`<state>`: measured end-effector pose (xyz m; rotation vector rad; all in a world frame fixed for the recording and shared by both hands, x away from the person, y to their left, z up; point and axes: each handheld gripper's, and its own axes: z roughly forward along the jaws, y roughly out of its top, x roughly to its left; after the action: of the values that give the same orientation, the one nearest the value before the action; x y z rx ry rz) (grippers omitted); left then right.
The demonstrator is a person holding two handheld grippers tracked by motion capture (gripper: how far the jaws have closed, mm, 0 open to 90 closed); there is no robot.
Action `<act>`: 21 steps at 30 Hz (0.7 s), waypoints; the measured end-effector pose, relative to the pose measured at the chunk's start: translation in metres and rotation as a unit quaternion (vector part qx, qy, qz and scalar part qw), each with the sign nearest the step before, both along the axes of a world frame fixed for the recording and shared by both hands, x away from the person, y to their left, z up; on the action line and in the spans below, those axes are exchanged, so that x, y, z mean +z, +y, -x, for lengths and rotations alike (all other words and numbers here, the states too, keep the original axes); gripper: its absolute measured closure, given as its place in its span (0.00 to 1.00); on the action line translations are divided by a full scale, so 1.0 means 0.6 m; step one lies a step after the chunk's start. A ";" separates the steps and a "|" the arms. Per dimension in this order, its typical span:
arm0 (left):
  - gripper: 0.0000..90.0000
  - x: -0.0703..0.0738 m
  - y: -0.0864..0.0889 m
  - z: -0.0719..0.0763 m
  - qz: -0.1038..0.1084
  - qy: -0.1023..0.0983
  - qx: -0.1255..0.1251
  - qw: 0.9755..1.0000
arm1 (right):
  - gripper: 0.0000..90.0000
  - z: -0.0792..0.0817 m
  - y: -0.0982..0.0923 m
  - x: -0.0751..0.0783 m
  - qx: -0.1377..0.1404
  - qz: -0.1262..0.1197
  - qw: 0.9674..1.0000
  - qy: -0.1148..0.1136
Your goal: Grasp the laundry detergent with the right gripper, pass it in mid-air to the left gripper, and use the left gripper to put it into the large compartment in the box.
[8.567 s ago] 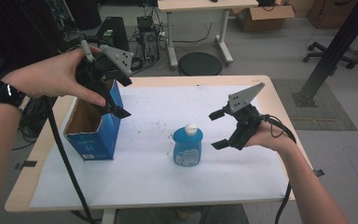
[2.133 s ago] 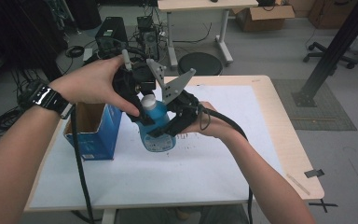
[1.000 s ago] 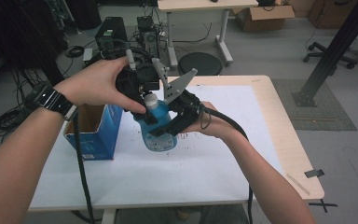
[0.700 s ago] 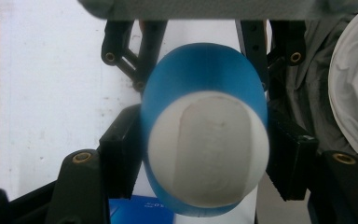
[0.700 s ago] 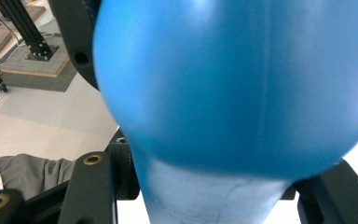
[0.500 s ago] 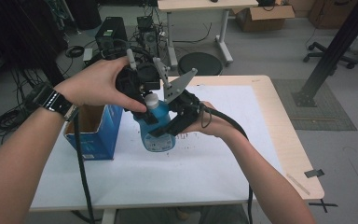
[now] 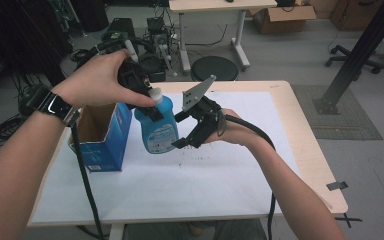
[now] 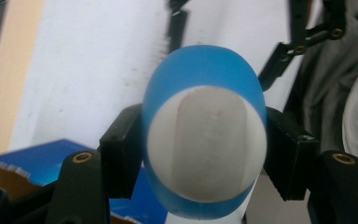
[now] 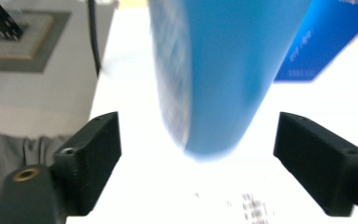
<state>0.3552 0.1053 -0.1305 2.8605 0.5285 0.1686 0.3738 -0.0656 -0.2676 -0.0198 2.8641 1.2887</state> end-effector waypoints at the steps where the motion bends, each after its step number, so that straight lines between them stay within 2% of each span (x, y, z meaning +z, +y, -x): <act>1: 0.42 0.006 0.004 -0.004 -0.003 -0.003 0.021 1.000 | 0.15 -0.001 -0.003 -0.002 -0.002 0.007 1.000 0.000; 4: 0.42 0.019 0.017 -0.013 -0.004 -0.013 0.078 0.997 | 0.10 -0.004 -0.019 -0.010 -0.008 0.041 0.999 -0.006; 6: 0.42 0.028 0.028 -0.021 -0.003 -0.020 0.120 0.993 | 0.10 -0.005 -0.031 -0.015 -0.016 0.070 0.997 -0.015; 7: 0.42 0.032 0.035 -0.024 0.000 -0.022 0.144 0.989 | 0.10 -0.005 -0.035 -0.016 -0.019 0.078 0.997 -0.017; 9: 0.42 0.043 0.053 -0.033 0.006 -0.026 0.196 0.980 | 0.10 -0.007 -0.052 -0.021 -0.026 0.106 0.994 -0.020; 10: 0.42 0.046 0.059 -0.036 0.009 -0.026 0.212 0.977 | 0.10 -0.008 -0.061 -0.024 -0.033 0.119 0.992 -0.023; 11: 0.42 0.049 0.067 -0.039 0.012 -0.025 0.234 0.972 | 0.10 -0.009 -0.067 -0.025 -0.036 0.126 0.991 -0.023; 12: 0.42 0.052 0.072 -0.041 0.012 -0.025 0.247 0.969 | 0.11 -0.010 -0.075 -0.027 -0.038 0.134 0.990 -0.023; 13: 0.42 0.055 0.082 -0.044 0.017 -0.027 0.278 0.960 | 0.11 -0.011 -0.081 -0.029 -0.041 0.139 0.989 -0.023; 14: 0.42 0.056 0.086 -0.045 0.017 -0.027 0.287 0.957 | 0.11 -0.013 -0.092 -0.032 -0.050 0.148 0.987 -0.026; 15: 0.42 0.059 0.095 -0.048 0.016 -0.026 0.305 0.952 | 0.11 -0.014 -0.096 -0.032 -0.052 0.152 0.987 -0.027; 16: 0.42 0.060 0.101 -0.050 0.018 -0.027 0.317 0.948 | 0.11 -0.015 -0.105 -0.034 -0.060 0.160 0.985 -0.028; 17: 0.42 0.063 0.112 -0.053 0.017 -0.029 0.338 0.941 | 0.11 -0.016 -0.110 -0.035 -0.065 0.163 0.984 -0.029; 18: 0.42 0.066 0.118 -0.054 0.014 -0.029 0.347 0.937 | 0.11 -0.017 -0.122 -0.036 -0.073 0.169 0.983 -0.028; 19: 0.42 0.067 0.127 -0.056 0.014 -0.030 0.361 0.932 | 0.11 -0.018 -0.127 -0.037 -0.075 0.170 0.982 -0.026; 20: 0.42 0.068 0.133 -0.057 0.014 -0.031 0.370 0.928 | 0.11 -0.019 -0.134 -0.037 -0.080 0.174 0.981 -0.025; 21: 0.42 0.070 0.143 -0.059 0.015 -0.032 0.383 0.923 | 0.11 -0.019 -0.139 -0.038 -0.083 0.177 0.980 -0.026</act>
<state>0.3907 0.1909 -0.0888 2.4422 1.5854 0.3696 0.3854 -0.1488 -0.2905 0.1777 2.9333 0.7294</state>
